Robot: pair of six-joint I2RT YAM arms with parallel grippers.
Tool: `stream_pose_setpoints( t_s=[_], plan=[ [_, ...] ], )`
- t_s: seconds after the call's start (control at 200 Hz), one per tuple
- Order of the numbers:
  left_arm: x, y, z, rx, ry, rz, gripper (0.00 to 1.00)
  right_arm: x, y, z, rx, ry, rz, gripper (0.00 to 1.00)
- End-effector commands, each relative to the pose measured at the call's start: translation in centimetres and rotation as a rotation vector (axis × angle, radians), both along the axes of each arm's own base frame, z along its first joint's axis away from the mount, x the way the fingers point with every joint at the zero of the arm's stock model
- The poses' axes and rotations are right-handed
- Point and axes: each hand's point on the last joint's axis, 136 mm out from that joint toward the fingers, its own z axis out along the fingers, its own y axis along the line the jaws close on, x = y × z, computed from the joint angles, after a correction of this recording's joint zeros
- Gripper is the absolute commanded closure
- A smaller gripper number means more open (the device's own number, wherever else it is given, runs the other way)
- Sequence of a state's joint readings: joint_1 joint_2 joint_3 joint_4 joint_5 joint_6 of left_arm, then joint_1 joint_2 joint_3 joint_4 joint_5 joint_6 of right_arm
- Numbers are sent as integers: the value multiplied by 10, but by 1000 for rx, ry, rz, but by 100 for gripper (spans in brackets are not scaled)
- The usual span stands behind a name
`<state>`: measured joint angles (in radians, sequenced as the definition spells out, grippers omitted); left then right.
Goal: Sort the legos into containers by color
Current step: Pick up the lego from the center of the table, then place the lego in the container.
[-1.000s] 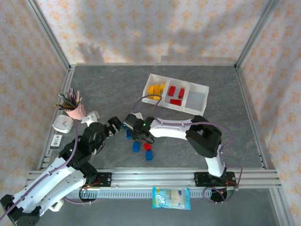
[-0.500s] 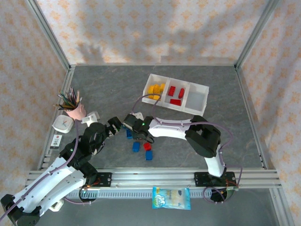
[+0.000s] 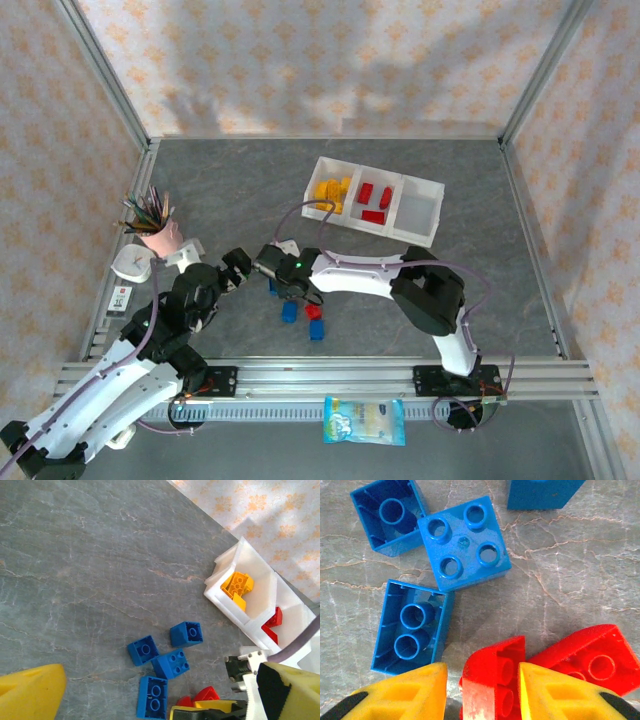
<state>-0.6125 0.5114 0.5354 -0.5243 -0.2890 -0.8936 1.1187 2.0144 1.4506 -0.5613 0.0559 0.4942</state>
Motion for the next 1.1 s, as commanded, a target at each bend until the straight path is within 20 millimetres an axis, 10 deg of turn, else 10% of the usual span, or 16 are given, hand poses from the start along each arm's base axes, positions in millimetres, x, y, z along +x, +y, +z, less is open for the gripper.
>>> stream_pose_setpoints(
  t_s=[0.0, 0.36, 0.746, 1.091],
  plan=[
    [-4, 7, -5, 13, 15, 26, 1, -1, 1, -8, -42, -2, 9, 59],
    [-1, 3, -4, 6, 13, 11, 1, 6, -11, -14, -111, -39, -19, 67],
    [8, -14, 10, -14, -2, -49, 1, 32, -29, 50, 90, -79, -90, 82],
    [47, -83, 27, -72, -36, -277, 1, 135, -148, 115, 165, -209, -369, 82]
  ],
)
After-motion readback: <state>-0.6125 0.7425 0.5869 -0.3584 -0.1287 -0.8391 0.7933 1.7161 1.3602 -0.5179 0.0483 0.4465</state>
